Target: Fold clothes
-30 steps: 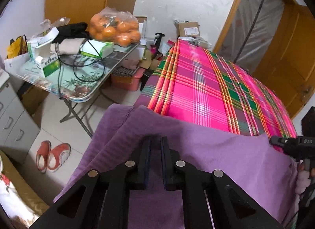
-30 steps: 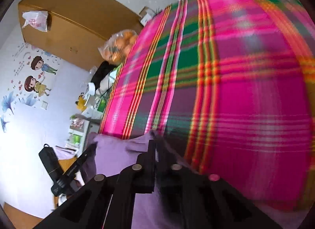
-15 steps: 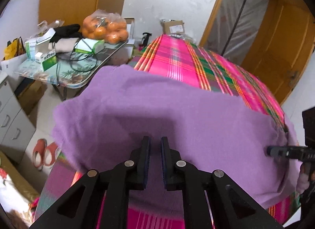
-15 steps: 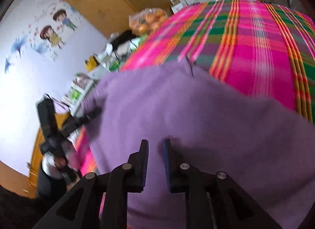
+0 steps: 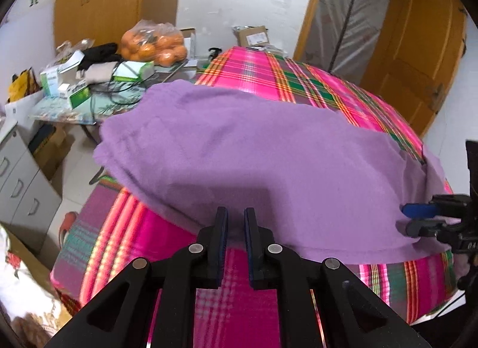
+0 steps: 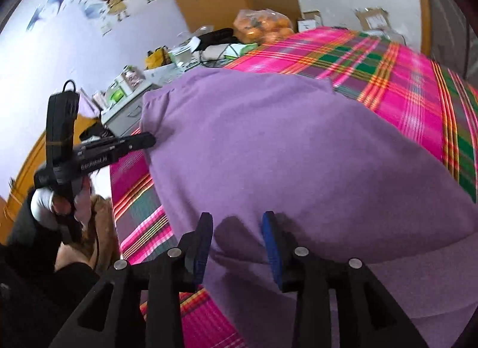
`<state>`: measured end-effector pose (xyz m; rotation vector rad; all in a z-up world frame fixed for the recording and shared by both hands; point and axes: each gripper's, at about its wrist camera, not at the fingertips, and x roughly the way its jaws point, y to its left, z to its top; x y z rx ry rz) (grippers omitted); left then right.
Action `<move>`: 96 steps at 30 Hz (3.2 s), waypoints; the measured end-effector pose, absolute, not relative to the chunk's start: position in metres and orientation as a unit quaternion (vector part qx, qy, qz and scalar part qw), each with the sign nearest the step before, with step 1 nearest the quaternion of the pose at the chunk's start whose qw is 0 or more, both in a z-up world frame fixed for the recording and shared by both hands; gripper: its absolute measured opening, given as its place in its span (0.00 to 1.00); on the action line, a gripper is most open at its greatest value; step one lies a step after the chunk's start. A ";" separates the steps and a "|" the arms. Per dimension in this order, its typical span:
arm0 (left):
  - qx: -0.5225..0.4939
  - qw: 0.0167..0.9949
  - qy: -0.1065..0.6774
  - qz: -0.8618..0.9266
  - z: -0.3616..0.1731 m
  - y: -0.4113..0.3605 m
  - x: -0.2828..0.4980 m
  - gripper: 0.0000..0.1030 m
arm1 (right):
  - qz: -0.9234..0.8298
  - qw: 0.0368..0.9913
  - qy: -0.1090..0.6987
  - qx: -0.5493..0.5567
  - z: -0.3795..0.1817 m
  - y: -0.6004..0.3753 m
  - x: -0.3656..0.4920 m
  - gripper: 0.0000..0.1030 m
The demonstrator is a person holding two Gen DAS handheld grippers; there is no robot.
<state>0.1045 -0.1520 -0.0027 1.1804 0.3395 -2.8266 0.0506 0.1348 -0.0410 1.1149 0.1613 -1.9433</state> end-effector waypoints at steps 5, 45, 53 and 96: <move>0.367 0.080 0.152 -0.914 0.001 -0.186 0.107 0.11 | -0.772 0.457 0.084 0.434 -0.040 0.121 0.063 0.35; 0.335 0.127 0.194 -0.913 0.003 -0.240 0.078 0.09 | -0.737 0.515 0.120 0.420 -0.042 0.098 0.082 0.05; 0.305 0.139 0.191 -0.923 0.027 -0.224 0.095 0.09 | -0.769 0.489 0.071 0.405 -0.031 0.101 0.065 0.08; 0.383 -0.075 0.102 -0.915 -0.002 -0.075 0.045 0.11 | -0.800 0.407 0.080 0.434 -0.035 0.130 -0.031 0.20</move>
